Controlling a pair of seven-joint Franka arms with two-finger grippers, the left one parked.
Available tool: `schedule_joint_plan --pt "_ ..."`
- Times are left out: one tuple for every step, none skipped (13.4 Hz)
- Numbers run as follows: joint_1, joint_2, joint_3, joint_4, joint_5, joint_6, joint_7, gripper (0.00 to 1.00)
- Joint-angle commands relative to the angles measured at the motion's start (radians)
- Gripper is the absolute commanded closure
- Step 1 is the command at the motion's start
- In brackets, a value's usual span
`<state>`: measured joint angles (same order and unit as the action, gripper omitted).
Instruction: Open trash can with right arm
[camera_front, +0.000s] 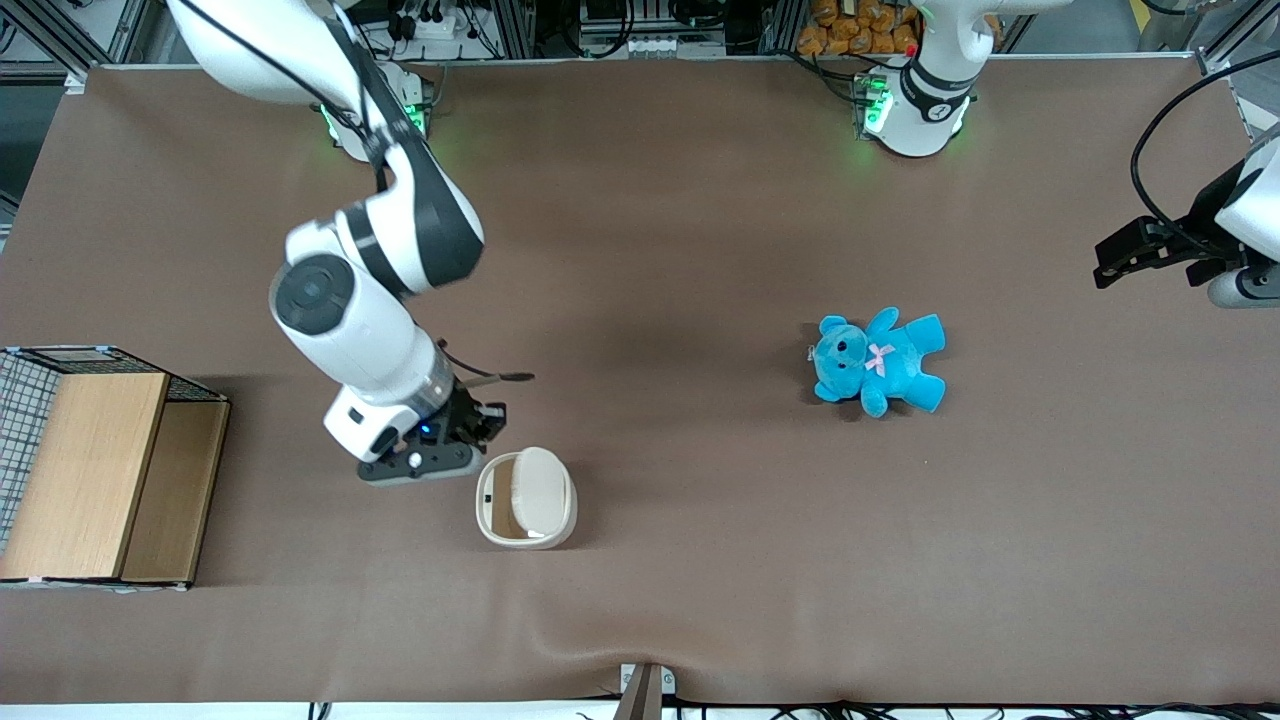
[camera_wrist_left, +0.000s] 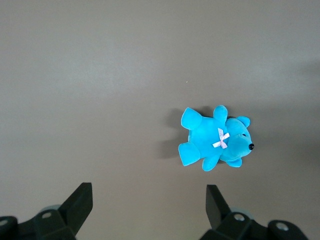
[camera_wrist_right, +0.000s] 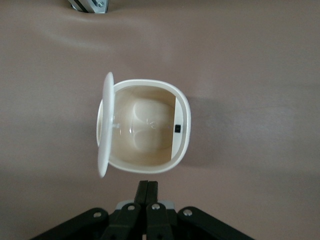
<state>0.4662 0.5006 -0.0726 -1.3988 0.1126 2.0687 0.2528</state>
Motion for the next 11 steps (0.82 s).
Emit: schedule_joint_plan --pt "-0.017 -0.031 -0.002 0.027 -0.007 -0.097 0.011 1.00" --pt "-0.032 -0.059 -0.012 0.024 -0.010 -0.128 0.007 1.00" --pt "-0.052 -0.088 -0.013 0.014 -0.010 -0.184 0.000 1.00" --pt "-0.079 -0.109 -0.015 0.009 -0.010 -0.259 -0.004 1.00" --pt "-0.102 -0.138 -0.015 0.004 -0.013 -0.300 -0.013 1.00" --pt "-0.125 -0.171 -0.015 -0.014 -0.031 -0.340 -0.051 1.00" --pt "-0.159 -0.206 -0.015 -0.032 -0.042 -0.367 -0.091 1.00" --pt "-0.190 -0.243 -0.015 -0.051 -0.048 -0.401 -0.130 1.00" --pt "-0.213 -0.278 -0.016 -0.072 -0.057 -0.433 -0.163 1.00" --pt "-0.231 -0.336 -0.021 -0.113 -0.070 -0.459 -0.185 1.00" --pt "-0.266 -0.397 -0.019 -0.164 -0.082 -0.470 -0.196 1.00"
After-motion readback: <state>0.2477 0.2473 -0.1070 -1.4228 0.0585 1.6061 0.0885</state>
